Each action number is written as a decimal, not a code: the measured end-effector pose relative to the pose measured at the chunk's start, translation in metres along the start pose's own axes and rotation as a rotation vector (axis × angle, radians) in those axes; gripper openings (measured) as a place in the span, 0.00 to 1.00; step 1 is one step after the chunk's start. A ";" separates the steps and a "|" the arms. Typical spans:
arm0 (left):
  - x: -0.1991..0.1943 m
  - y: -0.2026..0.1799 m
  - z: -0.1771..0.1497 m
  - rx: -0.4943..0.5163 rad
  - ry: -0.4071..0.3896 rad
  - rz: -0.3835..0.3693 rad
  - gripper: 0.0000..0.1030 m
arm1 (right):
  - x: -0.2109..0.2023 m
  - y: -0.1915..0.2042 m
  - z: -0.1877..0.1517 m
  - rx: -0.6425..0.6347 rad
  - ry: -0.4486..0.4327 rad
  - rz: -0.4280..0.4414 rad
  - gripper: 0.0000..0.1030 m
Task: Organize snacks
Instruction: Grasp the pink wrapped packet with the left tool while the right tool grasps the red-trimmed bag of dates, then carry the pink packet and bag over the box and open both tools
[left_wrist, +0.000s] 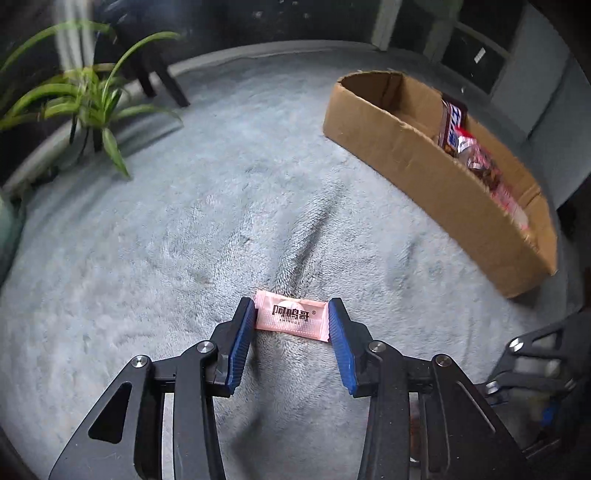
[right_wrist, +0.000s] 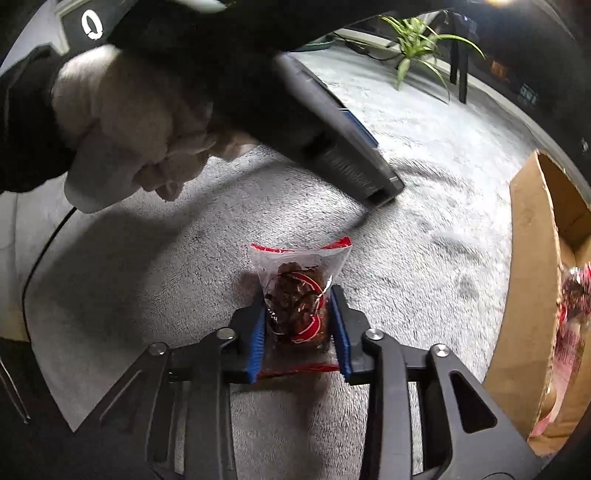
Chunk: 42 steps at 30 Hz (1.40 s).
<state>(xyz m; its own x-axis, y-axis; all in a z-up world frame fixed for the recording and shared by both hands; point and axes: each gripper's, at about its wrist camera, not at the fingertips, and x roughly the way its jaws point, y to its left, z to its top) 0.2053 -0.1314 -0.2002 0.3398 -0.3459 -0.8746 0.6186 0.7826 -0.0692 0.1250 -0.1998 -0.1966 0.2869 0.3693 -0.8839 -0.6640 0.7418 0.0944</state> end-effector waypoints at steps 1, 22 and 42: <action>0.000 -0.003 0.000 0.020 0.000 0.013 0.38 | -0.002 -0.002 0.000 0.018 -0.005 0.007 0.30; -0.055 -0.037 0.059 0.021 -0.177 -0.049 0.35 | -0.132 -0.112 -0.025 0.323 -0.213 -0.133 0.30; -0.032 -0.115 0.137 0.067 -0.237 -0.088 0.36 | -0.140 -0.202 -0.048 0.409 -0.177 -0.201 0.30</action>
<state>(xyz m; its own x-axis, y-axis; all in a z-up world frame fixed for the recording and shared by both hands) 0.2205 -0.2810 -0.0991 0.4339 -0.5287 -0.7295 0.6961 0.7108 -0.1010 0.1852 -0.4281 -0.1140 0.5181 0.2598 -0.8149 -0.2678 0.9541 0.1339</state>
